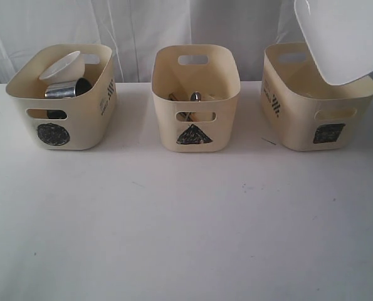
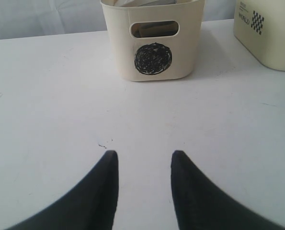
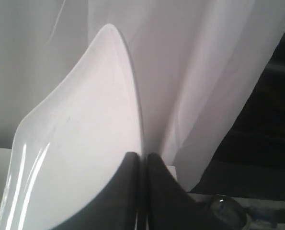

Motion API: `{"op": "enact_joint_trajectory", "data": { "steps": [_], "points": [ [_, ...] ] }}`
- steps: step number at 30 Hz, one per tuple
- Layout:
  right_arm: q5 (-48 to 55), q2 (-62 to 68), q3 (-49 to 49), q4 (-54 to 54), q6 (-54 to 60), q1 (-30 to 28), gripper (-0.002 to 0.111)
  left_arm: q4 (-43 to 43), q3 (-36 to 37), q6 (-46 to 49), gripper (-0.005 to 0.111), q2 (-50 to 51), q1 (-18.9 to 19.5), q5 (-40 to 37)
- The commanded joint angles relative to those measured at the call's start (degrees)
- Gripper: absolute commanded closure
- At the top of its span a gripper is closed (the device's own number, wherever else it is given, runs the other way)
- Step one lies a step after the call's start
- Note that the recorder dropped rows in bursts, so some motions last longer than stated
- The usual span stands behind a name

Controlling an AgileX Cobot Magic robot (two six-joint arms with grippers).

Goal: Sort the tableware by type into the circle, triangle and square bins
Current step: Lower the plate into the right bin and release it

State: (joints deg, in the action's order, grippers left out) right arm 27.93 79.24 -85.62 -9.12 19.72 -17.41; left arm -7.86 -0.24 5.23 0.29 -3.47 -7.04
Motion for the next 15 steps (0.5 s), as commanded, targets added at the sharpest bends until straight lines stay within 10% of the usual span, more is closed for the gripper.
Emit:
{"op": "enact_joint_trajectory", "data": {
  "steps": [1,15],
  "points": [
    [-4.3,5.1,-5.0,2.4,-1.0,1.0,0.108,-0.4,0.2,0.1,0.065,-0.3,-0.1,-0.2],
    [-9.0,18.1,-11.1,5.8,-1.0,1.0,0.108,-0.4,0.2,0.1,0.065,-0.3,-0.1,-0.2]
  ]
}}
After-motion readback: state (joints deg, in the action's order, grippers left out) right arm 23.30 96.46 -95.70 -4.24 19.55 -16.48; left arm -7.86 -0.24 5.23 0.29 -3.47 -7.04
